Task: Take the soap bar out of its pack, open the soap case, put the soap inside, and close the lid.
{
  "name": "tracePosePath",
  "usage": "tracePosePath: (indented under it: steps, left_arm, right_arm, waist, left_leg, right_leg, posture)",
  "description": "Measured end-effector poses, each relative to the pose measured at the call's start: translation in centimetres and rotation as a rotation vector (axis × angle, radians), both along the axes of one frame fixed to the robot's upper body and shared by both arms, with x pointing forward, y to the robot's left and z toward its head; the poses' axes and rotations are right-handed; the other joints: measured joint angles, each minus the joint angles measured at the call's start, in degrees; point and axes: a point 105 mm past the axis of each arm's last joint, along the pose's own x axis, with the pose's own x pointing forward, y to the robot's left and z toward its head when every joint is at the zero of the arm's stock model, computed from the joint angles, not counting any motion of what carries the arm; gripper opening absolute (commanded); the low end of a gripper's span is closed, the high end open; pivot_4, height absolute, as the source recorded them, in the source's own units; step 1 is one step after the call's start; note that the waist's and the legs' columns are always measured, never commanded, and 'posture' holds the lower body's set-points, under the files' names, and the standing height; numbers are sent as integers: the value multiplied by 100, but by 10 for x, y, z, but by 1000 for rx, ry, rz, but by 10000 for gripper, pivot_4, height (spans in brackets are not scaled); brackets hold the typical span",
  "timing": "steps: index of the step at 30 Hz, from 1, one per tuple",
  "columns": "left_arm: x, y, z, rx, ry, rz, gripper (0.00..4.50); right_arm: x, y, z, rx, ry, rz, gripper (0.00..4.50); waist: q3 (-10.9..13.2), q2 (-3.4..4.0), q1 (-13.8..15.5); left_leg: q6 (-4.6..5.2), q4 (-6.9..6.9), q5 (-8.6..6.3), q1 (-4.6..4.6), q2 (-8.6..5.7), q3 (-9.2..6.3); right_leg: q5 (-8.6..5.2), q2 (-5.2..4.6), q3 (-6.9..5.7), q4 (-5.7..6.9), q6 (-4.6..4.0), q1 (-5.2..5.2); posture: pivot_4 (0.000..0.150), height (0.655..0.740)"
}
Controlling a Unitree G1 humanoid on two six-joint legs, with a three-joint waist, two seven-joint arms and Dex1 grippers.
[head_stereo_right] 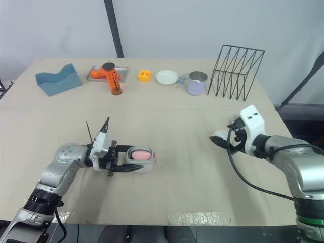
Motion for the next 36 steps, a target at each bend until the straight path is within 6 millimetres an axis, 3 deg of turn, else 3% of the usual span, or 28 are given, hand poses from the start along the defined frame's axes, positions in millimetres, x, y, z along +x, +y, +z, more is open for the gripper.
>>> tracePosePath:
  steps: [10, 18, 35, 36]
  left_arm:
    - [-1, -4, -1, -2, 24, -9, 19214]
    - [-3, -9, -5, -1, 47, -25, 19214]
    - [0, -9, -6, 2, 66, 4, 19214]
    - [0, -9, -6, 2, 66, 5, 19214]
  right_arm:
    - [18, -13, -12, 10, 29, -60, 44386]
    - [22, -17, -38, 6, 99, -69, 44386]
    - [26, -18, -41, 10, 100, -78, 44386]
    - [26, -18, -41, 10, 100, -78, 42034]
  waist:
    - [0, 0, -4]
    - [0, 0, -3]
    - [0, 0, -7]
    - [0, 0, -7]
  left_leg:
    - [1, -1, 0, -1, 1, 1]
    - [1, -1, -1, -1, 1, 1]
    - [0, 1, 0, 0, 1, 1]
    - [0, 1, 0, 0, 1, 1]
  right_leg:
    - [0, 0, 1, 0, 0, -3]
    - [0, 0, 1, 0, 0, -4]
    - [0, 0, 1, 1, 0, -2]
    - [0, 0, 1, 1, 0, -1]
  posture:
    - [1500, 7400]
    - [1500, 7400]
    - [1500, 7400]
    - [1500, 7400]
